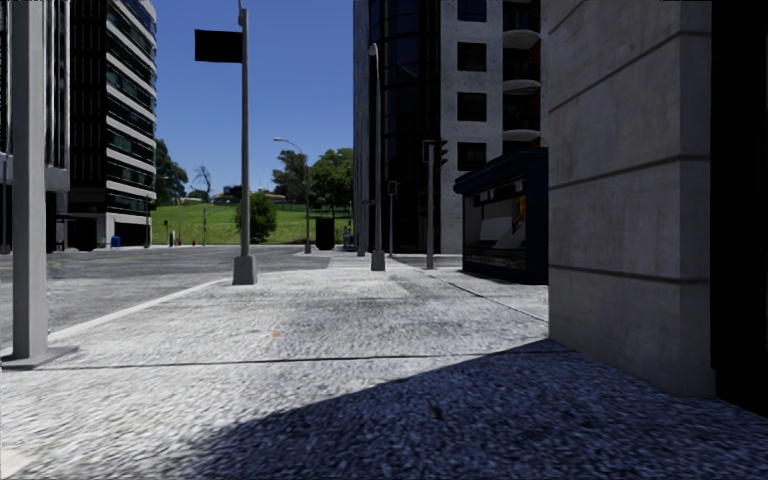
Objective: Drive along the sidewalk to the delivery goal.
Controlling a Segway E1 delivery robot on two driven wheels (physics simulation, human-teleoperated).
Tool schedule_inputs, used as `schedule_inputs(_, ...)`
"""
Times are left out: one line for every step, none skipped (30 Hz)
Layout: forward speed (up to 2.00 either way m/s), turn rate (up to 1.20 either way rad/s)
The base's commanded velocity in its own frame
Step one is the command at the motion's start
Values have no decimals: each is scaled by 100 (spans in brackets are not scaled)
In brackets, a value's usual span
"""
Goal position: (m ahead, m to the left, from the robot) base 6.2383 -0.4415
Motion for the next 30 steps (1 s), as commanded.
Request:
schedule_inputs(200,0)
schedule_inputs(200,0)
schedule_inputs(200,0)
schedule_inputs(200,0)
schedule_inputs(200,0)
schedule_inputs(200,0)
schedule_inputs(200,0)
schedule_inputs(200,0)
schedule_inputs(200,0)
schedule_inputs(200,0)
schedule_inputs(200,0)
schedule_inputs(200,0)
schedule_inputs(200,0)
schedule_inputs(200,0)
schedule_inputs(200,0)
schedule_inputs(200,0)
schedule_inputs(200,0)
schedule_inputs(200,0)
schedule_inputs(200,0)
schedule_inputs(200,0)
schedule_inputs(200,0)
schedule_inputs(200,0)
schedule_inputs(200,0)
schedule_inputs(200,0)
schedule_inputs(200,0)
schedule_inputs(200,0)
schedule_inputs(200,0)
schedule_inputs(200,0)
schedule_inputs(200,0)
schedule_inputs(200,0)
